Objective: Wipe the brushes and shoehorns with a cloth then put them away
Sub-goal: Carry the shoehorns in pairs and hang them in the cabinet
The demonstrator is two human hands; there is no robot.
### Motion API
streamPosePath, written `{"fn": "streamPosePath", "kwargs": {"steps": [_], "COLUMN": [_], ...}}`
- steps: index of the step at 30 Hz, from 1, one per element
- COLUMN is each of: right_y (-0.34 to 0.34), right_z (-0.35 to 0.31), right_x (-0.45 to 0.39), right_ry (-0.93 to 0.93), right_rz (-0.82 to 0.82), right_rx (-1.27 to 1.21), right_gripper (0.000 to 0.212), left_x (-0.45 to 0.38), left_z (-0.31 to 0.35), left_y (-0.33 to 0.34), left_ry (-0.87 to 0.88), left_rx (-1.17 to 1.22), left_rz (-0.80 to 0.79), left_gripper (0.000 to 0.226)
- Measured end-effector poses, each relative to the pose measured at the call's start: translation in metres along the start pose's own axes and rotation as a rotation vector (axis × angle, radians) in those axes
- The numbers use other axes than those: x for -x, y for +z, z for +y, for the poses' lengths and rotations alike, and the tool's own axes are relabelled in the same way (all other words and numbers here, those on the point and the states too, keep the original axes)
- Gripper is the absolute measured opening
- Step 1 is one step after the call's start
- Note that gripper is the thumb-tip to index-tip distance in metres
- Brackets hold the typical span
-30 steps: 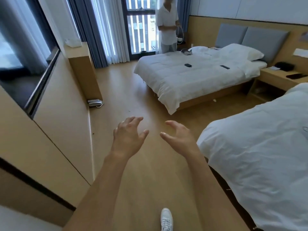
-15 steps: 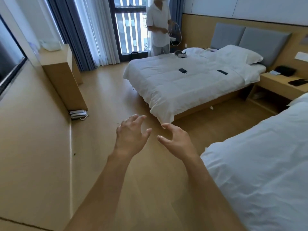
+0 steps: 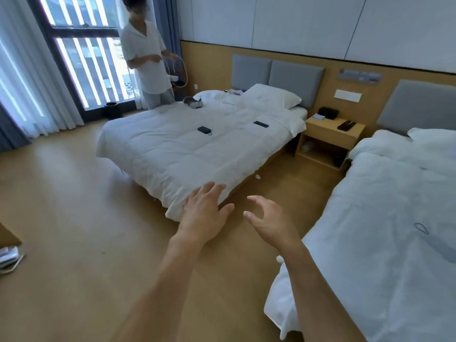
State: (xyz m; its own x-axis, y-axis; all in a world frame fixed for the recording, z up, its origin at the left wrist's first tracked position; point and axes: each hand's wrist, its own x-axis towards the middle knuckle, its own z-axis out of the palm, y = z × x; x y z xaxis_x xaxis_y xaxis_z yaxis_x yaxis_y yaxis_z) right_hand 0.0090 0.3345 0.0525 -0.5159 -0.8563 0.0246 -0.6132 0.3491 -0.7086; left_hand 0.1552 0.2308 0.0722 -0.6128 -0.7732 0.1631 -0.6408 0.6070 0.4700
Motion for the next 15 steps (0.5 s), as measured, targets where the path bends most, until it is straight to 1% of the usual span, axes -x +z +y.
{"fn": "streamPosePath", "kwargs": {"steps": [3, 7, 10, 15], "right_y": [0.001, 0.001, 0.0, -0.002], "right_z": [-0.004, 0.01, 0.025, 0.051], "right_x": [-0.047, -0.093, -0.13, -0.203], "right_ry": [0.07, 0.185, 0.257, 0.306], "right_rz": [0.07, 0.143, 0.187, 0.221], "right_rx": [-0.001, 0.006, 0.024, 0.01], "right_gripper": [0.046, 0.046, 0.049, 0.052], "left_x": [-0.062, -0.128, -0.173, -0.253], "left_z": [-0.009, -0.018, -0.025, -0.026], "left_y": [-0.003, 0.008, 0.024, 0.055], "left_ry": [0.096, 0.151, 0.174, 0.188], "left_rx": [-0.017, 0.004, 0.009, 0.019], "left_rz": [-0.038, -0.102, -0.153, -0.169], "left_gripper": [0.054, 0.055, 0.056, 0.056]}}
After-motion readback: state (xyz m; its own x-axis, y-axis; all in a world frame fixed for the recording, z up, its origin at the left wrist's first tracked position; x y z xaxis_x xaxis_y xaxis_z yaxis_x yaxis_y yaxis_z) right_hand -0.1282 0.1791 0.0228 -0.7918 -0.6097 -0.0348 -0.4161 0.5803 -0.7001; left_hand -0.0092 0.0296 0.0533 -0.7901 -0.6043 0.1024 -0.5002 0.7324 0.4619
